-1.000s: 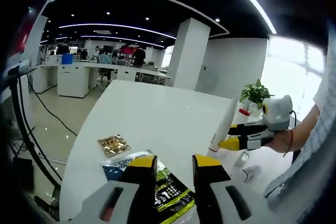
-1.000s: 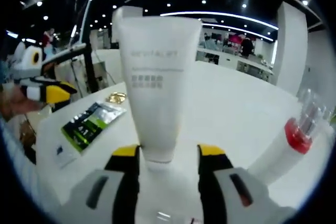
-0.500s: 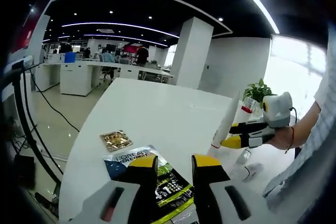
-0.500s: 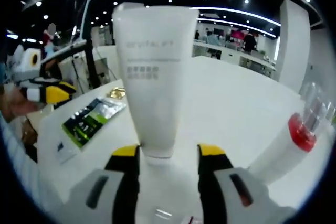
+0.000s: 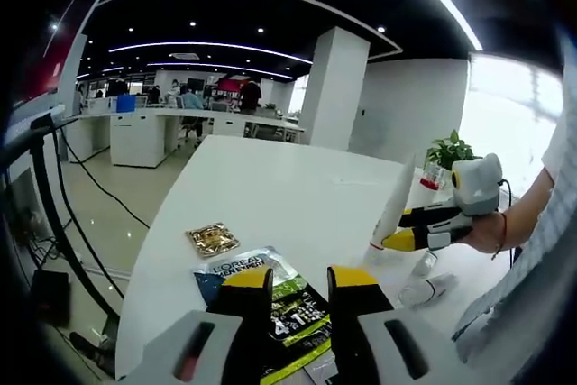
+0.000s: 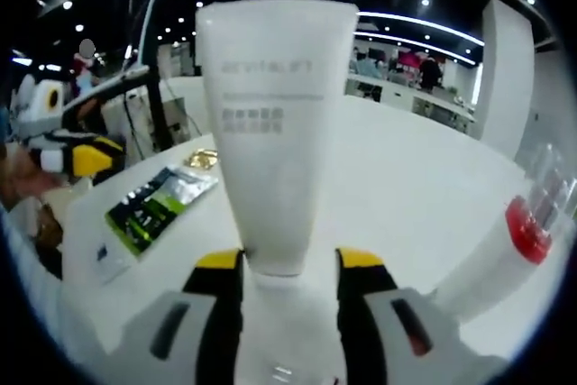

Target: Arrange the skincare products in the storage area until every visible bottle or jar stands upright without overlapping.

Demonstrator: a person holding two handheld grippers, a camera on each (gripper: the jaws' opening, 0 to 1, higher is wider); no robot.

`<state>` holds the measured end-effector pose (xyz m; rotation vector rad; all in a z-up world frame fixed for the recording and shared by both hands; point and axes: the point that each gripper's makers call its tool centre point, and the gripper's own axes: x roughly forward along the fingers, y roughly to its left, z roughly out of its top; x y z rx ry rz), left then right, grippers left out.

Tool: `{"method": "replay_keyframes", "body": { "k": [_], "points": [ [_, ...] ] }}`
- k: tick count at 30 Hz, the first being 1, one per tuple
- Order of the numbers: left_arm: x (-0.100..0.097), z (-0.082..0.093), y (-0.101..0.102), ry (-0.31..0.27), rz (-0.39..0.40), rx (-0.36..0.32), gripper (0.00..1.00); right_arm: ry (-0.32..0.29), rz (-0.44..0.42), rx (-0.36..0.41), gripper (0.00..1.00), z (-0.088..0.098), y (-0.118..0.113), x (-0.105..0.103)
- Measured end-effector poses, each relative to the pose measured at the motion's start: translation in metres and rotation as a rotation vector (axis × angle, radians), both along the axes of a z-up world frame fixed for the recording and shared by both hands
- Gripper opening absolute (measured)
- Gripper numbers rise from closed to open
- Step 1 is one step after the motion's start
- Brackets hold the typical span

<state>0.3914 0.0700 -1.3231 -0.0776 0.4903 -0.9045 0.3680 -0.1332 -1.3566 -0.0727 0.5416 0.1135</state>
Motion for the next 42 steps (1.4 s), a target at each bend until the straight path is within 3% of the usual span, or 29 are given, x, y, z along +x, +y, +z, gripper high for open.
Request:
{"method": "replay_keyframes", "body": {
  "k": [5,11,26,31,33,38,42],
  "points": [
    [-0.004,-0.003,0.004,-0.008,0.003,0.031,0.24,0.029,-0.011,0.0,0.36,-0.006,0.002,-0.002],
    [-0.01,-0.008,0.006,0.014,0.007,0.023,0.24,0.044,-0.027,-0.003,0.37,-0.009,-0.001,-0.01],
    [-0.022,-0.004,-0.017,0.005,-0.049,0.029,0.22,-0.081,-0.102,0.026,0.4,0.027,-0.014,-0.037],
    [-0.032,-0.009,-0.026,0.012,-0.062,0.042,0.22,-0.085,-0.121,0.029,0.4,0.028,-0.015,-0.053],
    [-0.035,-0.008,-0.029,-0.027,-0.063,0.064,0.21,-0.083,-0.127,0.027,0.4,0.027,-0.014,-0.061],
    [-0.042,-0.013,-0.039,-0.016,-0.083,0.079,0.18,-0.119,-0.146,0.07,0.4,0.035,-0.012,-0.076],
    [-0.058,-0.025,-0.064,0.009,-0.181,0.133,0.18,-0.152,-0.152,0.094,0.4,0.048,-0.009,-0.095]
  ]
}}
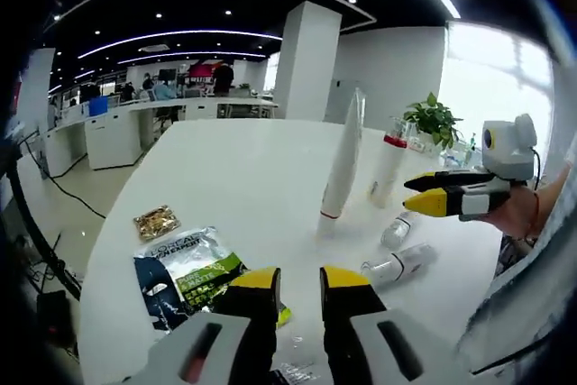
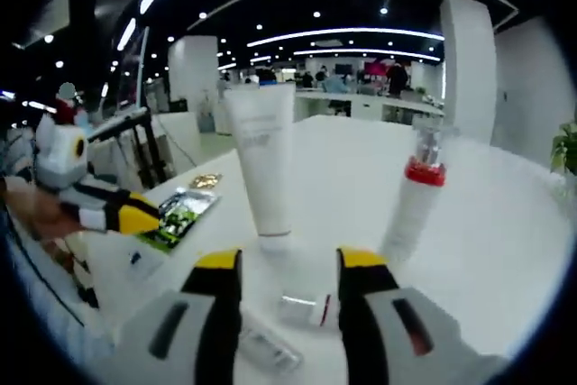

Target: Arrange the skincare products in the storage area until every visible bottle or jar stands upright without overlapping.

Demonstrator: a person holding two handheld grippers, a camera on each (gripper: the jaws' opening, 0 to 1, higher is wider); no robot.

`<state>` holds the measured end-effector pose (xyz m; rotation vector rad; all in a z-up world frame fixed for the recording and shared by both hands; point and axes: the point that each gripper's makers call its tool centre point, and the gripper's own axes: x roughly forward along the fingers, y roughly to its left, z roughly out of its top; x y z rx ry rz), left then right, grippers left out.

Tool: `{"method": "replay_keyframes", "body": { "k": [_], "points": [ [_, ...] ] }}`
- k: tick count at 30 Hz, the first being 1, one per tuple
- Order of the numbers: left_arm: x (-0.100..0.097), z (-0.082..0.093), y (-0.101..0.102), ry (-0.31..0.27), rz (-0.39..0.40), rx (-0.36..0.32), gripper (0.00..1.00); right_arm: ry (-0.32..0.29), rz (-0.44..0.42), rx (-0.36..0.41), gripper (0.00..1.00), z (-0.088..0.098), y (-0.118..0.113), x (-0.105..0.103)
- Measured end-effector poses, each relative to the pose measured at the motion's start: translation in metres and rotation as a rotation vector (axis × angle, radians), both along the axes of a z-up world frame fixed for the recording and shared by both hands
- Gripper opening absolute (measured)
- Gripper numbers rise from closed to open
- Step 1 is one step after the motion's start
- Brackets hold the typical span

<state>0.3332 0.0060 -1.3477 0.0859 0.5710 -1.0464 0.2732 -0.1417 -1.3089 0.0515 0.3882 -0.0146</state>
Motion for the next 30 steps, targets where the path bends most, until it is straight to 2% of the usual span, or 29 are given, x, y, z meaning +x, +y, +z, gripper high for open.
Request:
{"method": "replay_keyframes", "body": {
  "k": [4,8,11,14,17,23,26,28,30],
  "points": [
    [-0.004,0.001,-0.022,-0.009,-0.054,0.009,0.18,-0.03,-0.032,0.009,0.4,0.011,-0.008,-0.021],
    [0.001,0.001,-0.035,-0.035,-0.106,0.017,0.2,-0.052,-0.071,-0.03,0.4,0.019,-0.021,-0.036],
    [0.009,0.0,-0.044,-0.027,-0.126,0.026,0.21,-0.066,-0.103,-0.037,0.4,0.022,-0.03,-0.045],
    [0.014,0.0,-0.055,-0.07,-0.173,0.04,0.23,-0.076,-0.142,-0.039,0.39,0.024,-0.038,-0.052],
    [0.013,-0.004,-0.065,-0.069,-0.199,0.05,0.24,-0.082,-0.174,-0.025,0.39,0.025,-0.045,-0.058],
    [0.015,-0.015,-0.098,-0.068,-0.26,0.055,0.28,-0.073,-0.229,-0.035,0.39,0.021,-0.059,-0.07],
    [0.018,-0.016,-0.111,-0.104,-0.285,0.053,0.29,-0.079,-0.263,-0.032,0.39,0.019,-0.066,-0.075],
    [0.021,-0.019,-0.116,-0.101,-0.281,0.054,0.3,-0.075,-0.27,-0.035,0.39,0.017,-0.069,-0.076],
    [0.024,-0.023,-0.123,-0.108,-0.288,0.055,0.29,-0.044,-0.27,-0.047,0.39,0.017,-0.07,-0.081]
  ]
}}
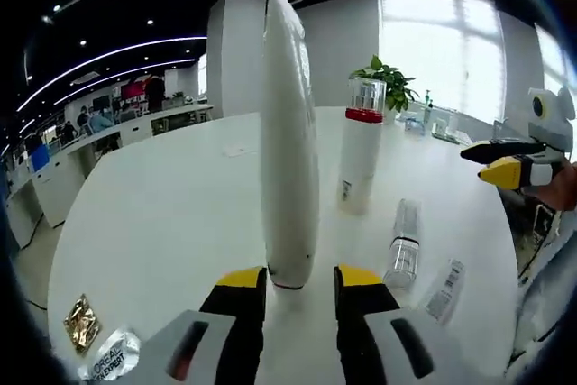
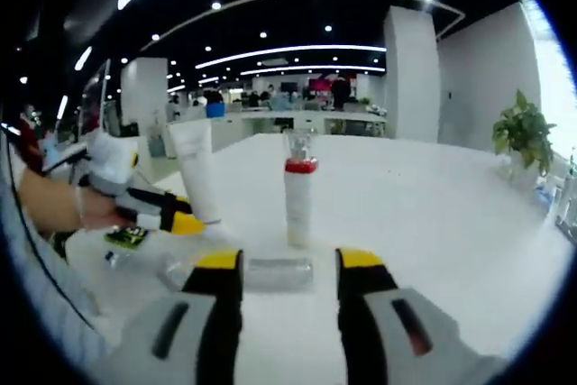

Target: Arrange the skincare products in the storage area until every visible bottle or jar stands upright without overlapping.

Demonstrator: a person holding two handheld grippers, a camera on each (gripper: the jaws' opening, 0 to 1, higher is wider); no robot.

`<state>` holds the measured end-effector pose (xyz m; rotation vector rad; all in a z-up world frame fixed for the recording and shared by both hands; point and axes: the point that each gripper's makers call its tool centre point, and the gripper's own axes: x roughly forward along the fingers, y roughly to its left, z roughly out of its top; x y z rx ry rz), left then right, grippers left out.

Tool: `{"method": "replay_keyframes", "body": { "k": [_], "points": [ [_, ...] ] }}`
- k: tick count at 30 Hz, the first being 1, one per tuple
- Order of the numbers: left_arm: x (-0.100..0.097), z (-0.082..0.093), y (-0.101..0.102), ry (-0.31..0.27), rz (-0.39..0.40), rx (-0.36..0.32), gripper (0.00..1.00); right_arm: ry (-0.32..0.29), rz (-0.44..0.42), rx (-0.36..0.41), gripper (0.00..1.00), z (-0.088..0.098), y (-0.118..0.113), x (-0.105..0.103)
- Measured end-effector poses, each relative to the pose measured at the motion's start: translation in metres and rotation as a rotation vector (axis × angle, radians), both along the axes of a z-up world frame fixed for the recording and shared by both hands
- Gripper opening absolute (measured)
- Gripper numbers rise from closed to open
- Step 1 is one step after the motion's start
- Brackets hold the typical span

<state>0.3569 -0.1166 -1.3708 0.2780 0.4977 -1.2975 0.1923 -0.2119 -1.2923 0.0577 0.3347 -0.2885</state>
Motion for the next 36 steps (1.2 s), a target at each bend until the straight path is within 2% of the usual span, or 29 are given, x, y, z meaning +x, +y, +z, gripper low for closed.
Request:
{"method": "replay_keyframes", "body": {
  "k": [3,7,8,12,16,23,27,36],
  "points": [
    [0.003,-0.002,-0.007,-0.017,-0.026,-0.008,0.28,-0.028,-0.019,-0.033,0.39,0.008,-0.006,-0.009],
    [0.008,-0.016,-0.007,-0.012,-0.069,0.038,0.23,-0.003,-0.046,-0.044,0.39,0.003,-0.014,-0.024],
    [0.009,-0.016,-0.007,-0.013,-0.081,0.029,0.22,0.006,-0.059,-0.06,0.39,0.001,-0.018,-0.03],
    [0.006,-0.012,-0.008,-0.021,-0.128,0.019,0.22,0.018,-0.107,-0.044,0.39,-0.003,-0.029,-0.047],
    [0.006,-0.012,-0.011,-0.014,-0.18,0.005,0.21,0.037,-0.136,-0.043,0.39,-0.009,-0.035,-0.056],
    [0.005,-0.012,-0.012,-0.034,-0.291,0.007,0.21,0.061,-0.131,-0.045,0.38,-0.017,-0.035,-0.054],
    [0.004,-0.012,-0.014,-0.003,-0.349,0.004,0.2,0.069,-0.126,-0.039,0.38,-0.021,-0.038,-0.054],
    [-0.002,-0.012,-0.023,-0.018,-0.461,0.016,0.2,0.108,-0.126,-0.021,0.38,-0.032,-0.037,-0.058]
  ]
}}
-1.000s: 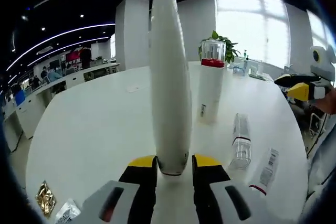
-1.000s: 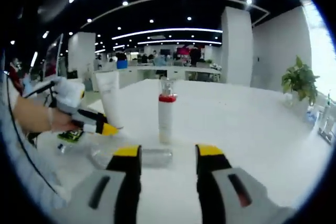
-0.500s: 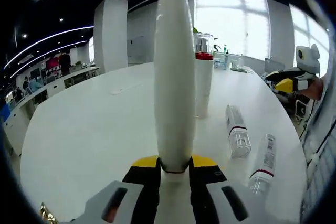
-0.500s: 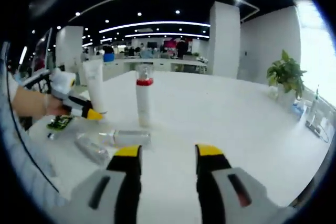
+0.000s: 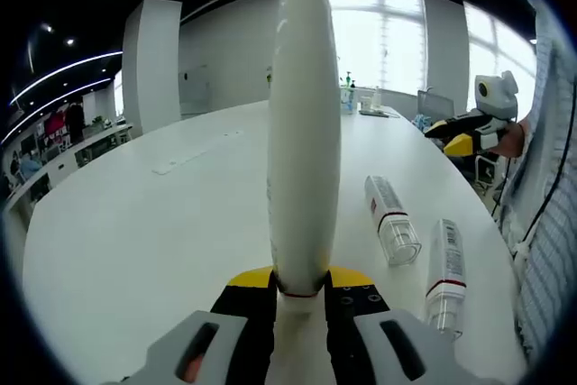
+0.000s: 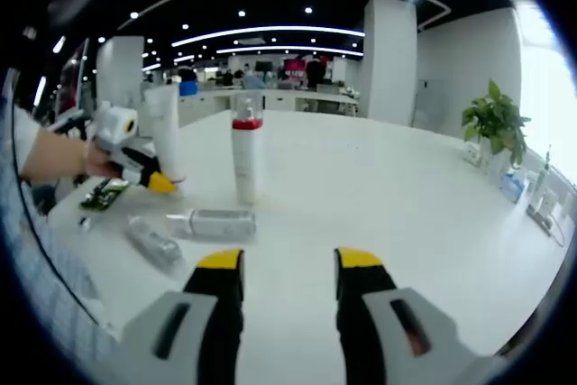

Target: Arrange the skincare products in the storage area until every visible bottle or jar stands upright without overlapping.

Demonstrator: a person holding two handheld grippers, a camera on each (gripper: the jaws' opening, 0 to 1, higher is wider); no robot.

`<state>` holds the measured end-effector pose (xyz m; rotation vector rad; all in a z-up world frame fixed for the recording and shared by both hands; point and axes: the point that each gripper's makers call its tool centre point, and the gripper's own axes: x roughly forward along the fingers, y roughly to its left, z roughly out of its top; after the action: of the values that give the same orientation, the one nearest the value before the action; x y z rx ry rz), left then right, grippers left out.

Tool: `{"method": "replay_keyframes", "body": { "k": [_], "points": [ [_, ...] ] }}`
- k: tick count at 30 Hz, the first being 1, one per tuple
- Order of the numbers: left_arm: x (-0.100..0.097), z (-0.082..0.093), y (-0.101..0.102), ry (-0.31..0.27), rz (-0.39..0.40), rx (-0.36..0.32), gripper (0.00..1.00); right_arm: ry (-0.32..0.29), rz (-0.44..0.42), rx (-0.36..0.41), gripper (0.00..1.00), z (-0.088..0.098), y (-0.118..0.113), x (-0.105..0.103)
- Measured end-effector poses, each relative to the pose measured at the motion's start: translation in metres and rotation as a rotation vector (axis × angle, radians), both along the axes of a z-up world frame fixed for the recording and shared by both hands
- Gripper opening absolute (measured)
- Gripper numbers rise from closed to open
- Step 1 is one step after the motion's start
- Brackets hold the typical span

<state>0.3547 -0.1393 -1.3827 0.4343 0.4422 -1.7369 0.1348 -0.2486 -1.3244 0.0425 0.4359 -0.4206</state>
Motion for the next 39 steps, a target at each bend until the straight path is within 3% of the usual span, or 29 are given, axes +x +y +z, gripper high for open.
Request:
{"method": "replay_keyframes", "body": {
  "k": [31,36,39],
  "points": [
    [-0.01,-0.004,-0.048,-0.033,-0.165,0.038,0.2,-0.005,-0.005,0.04,0.37,-0.006,-0.009,-0.011],
    [-0.01,-0.005,-0.052,-0.024,-0.17,0.033,0.2,-0.032,0.0,0.06,0.37,-0.002,-0.012,-0.004],
    [-0.011,-0.005,-0.056,-0.016,-0.171,0.03,0.2,-0.056,0.044,0.049,0.37,0.008,-0.014,0.023]
  ]
}}
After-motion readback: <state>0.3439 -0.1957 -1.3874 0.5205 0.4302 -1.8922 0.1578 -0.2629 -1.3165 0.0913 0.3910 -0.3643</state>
